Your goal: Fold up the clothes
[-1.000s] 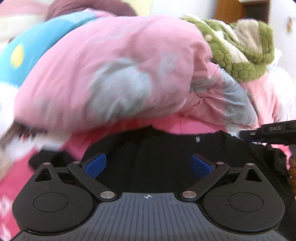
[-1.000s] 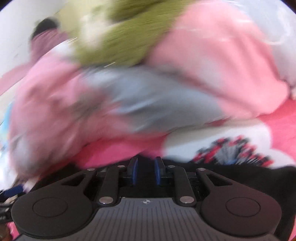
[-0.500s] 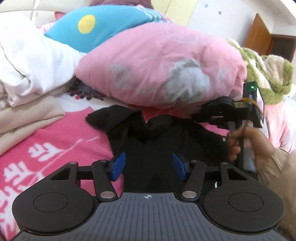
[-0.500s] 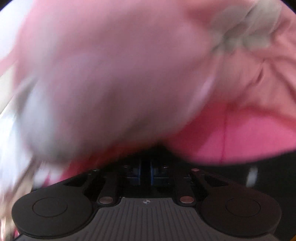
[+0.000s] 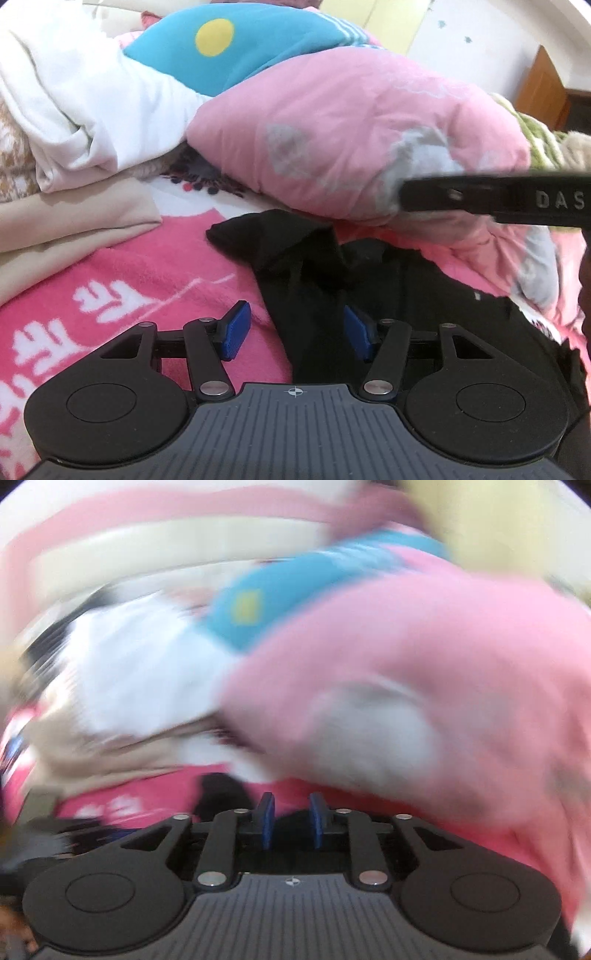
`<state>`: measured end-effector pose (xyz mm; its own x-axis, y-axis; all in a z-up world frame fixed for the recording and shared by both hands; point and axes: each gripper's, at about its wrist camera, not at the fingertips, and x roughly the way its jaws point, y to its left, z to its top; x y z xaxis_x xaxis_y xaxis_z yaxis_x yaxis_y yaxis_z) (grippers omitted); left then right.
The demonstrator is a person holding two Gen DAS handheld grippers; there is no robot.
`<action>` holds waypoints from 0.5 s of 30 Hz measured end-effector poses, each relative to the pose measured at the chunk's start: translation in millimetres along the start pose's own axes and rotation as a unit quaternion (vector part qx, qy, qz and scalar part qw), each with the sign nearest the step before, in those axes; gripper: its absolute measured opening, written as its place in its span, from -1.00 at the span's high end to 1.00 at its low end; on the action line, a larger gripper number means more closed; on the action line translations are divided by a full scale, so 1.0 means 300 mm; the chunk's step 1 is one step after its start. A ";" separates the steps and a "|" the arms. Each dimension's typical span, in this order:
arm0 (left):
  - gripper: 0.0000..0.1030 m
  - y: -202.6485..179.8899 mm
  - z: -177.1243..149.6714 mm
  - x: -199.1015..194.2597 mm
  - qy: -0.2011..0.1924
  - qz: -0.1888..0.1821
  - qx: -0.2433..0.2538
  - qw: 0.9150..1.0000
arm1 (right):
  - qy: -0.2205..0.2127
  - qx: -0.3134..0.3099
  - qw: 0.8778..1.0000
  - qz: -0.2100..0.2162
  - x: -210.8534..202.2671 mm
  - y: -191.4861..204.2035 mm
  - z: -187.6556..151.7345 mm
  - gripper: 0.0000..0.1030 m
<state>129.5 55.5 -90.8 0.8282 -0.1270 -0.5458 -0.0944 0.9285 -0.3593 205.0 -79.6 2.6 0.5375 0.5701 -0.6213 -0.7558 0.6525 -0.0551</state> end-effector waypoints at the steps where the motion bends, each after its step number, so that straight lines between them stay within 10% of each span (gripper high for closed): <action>1: -0.01 0.004 -0.001 0.007 0.000 0.003 -0.003 1.000 | 0.007 -0.027 1.000 0.007 0.031 0.035 0.029 0.53; 10: 0.37 0.035 0.006 0.051 -0.007 0.001 -0.043 0.999 | 0.103 -0.177 0.978 0.031 0.286 0.145 0.077 0.52; 15: 0.90 0.044 0.000 0.058 -0.012 0.001 -0.053 0.998 | 0.107 -0.202 0.972 0.048 0.313 0.161 0.074 0.26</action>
<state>142.6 65.7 -104.9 0.8411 -0.1158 -0.5283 -0.1530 0.8860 -0.4378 227.3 16.4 -41.2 0.3995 0.4737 -0.7849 -0.9072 0.3271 -0.2644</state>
